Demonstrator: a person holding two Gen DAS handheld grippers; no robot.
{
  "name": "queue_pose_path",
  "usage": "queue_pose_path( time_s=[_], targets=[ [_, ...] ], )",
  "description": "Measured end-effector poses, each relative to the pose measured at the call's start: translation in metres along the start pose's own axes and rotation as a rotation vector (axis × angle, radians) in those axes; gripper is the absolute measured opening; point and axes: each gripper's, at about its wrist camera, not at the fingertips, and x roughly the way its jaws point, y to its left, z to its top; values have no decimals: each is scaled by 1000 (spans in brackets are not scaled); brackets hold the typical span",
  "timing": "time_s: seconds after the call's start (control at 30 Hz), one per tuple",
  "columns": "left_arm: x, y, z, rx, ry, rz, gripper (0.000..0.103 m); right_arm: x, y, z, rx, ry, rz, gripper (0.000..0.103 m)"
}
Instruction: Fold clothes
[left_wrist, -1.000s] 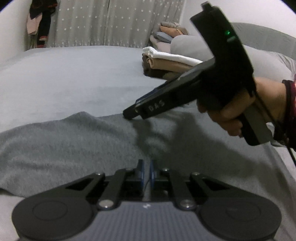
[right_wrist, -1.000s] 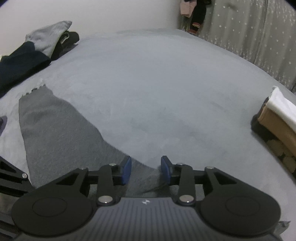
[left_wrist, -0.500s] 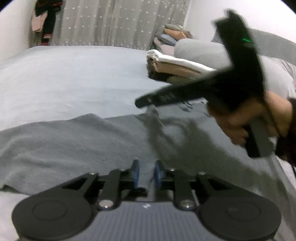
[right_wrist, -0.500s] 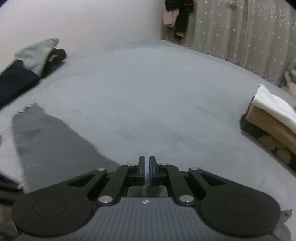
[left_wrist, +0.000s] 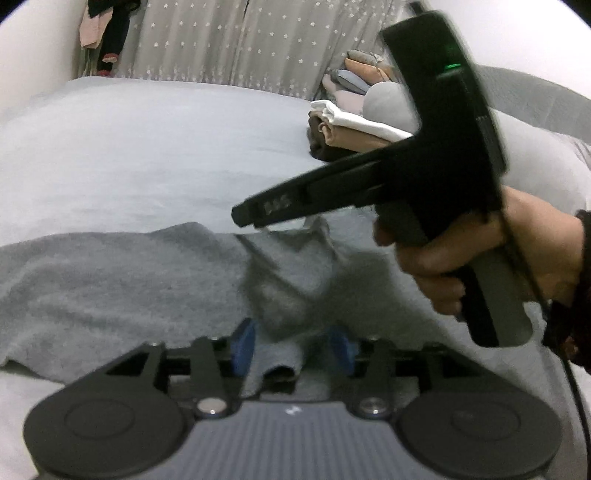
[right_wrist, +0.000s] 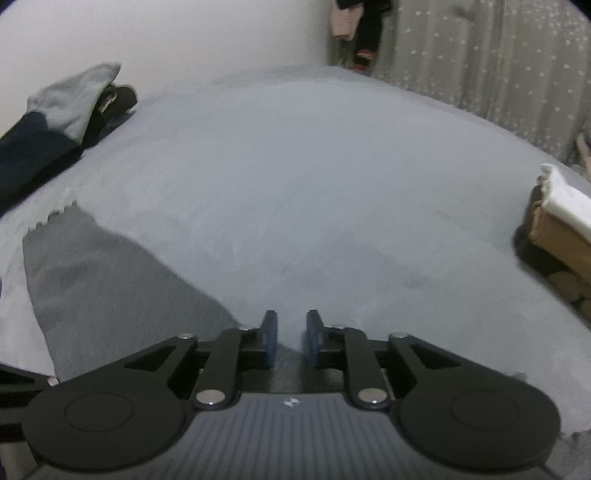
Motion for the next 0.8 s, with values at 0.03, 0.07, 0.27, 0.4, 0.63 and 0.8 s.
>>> queue_pose_path(
  time_s=[0.03, 0.07, 0.27, 0.4, 0.63, 0.8],
  targets=[
    [0, 0, 2, -11, 0, -6, 62, -7, -3, -1, 15, -8, -4, 34],
    [0, 0, 3, -24, -2, -12, 65, -15, -6, -3, 30, -16, -10, 39],
    [-2, -4, 6, -39, -27, 10, 79, -66, -29, -29, 125, -32, -79, 51],
    [-4, -6, 5, -46, -31, 29, 84, -98, -42, -51, 174, -32, -143, 55],
    [-11, -15, 3, -43, -24, 73, 90, -160, -61, -90, 290, -54, -243, 60],
    [-16, -27, 2, -37, -21, 118, 93, -205, -79, -128, 373, -63, -325, 66]
  ],
)
